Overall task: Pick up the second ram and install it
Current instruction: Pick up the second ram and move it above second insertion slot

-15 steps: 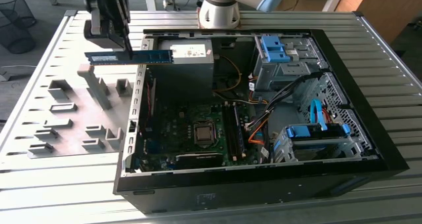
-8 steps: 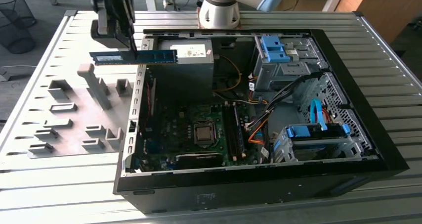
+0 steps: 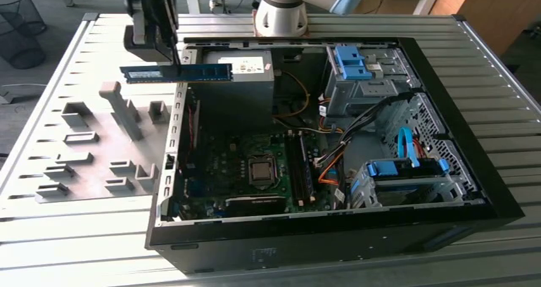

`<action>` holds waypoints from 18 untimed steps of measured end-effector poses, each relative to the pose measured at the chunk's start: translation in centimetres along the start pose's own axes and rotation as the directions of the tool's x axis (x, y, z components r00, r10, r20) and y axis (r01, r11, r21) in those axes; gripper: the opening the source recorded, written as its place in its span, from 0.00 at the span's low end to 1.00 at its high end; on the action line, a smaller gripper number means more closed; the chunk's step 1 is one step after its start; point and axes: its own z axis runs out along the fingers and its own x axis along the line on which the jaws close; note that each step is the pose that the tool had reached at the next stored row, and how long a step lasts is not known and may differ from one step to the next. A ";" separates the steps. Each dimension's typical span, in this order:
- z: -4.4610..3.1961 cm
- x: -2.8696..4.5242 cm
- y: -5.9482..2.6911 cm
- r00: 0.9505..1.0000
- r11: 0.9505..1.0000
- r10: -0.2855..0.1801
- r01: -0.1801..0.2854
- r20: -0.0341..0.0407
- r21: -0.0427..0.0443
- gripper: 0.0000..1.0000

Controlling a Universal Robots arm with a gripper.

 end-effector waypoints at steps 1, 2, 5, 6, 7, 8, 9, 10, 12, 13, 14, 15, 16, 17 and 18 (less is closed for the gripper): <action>0.00 0.00 -0.07 1.000 1.000 0.000 0.000 0.000 0.000 0.14; 0.00 0.00 -0.12 1.000 1.000 0.000 0.000 0.000 0.000 0.14; 0.00 0.00 -0.25 1.000 1.000 0.000 0.000 0.000 0.000 0.14; 0.00 0.00 -0.26 1.000 1.000 0.000 0.000 0.000 0.000 0.14; 0.00 0.00 -0.28 1.000 1.000 0.000 0.000 0.000 0.000 0.14; 0.00 0.00 -0.28 1.000 1.000 0.000 0.000 0.000 0.000 0.14; 0.00 0.00 -0.28 1.000 1.000 0.000 0.000 0.000 0.000 0.14; 0.00 0.00 -0.28 1.000 1.000 0.000 0.000 0.000 0.000 0.14; 0.00 0.00 -0.28 1.000 1.000 0.000 0.000 0.000 0.000 0.14; 0.00 0.00 -0.28 1.000 1.000 0.000 0.000 0.000 0.000 0.14; 0.00 0.00 -0.28 1.000 1.000 0.000 0.000 0.000 0.000 0.14; 0.00 0.00 -0.29 1.000 1.000 0.000 0.000 0.000 0.000 0.14; 0.00 0.00 -0.34 1.000 1.000 0.000 0.000 0.000 0.000 0.14; -0.01 -0.01 -0.41 1.000 1.000 0.000 0.000 0.000 0.000 0.14; -0.01 -0.01 -0.50 1.000 1.000 0.000 0.000 0.000 0.000 0.14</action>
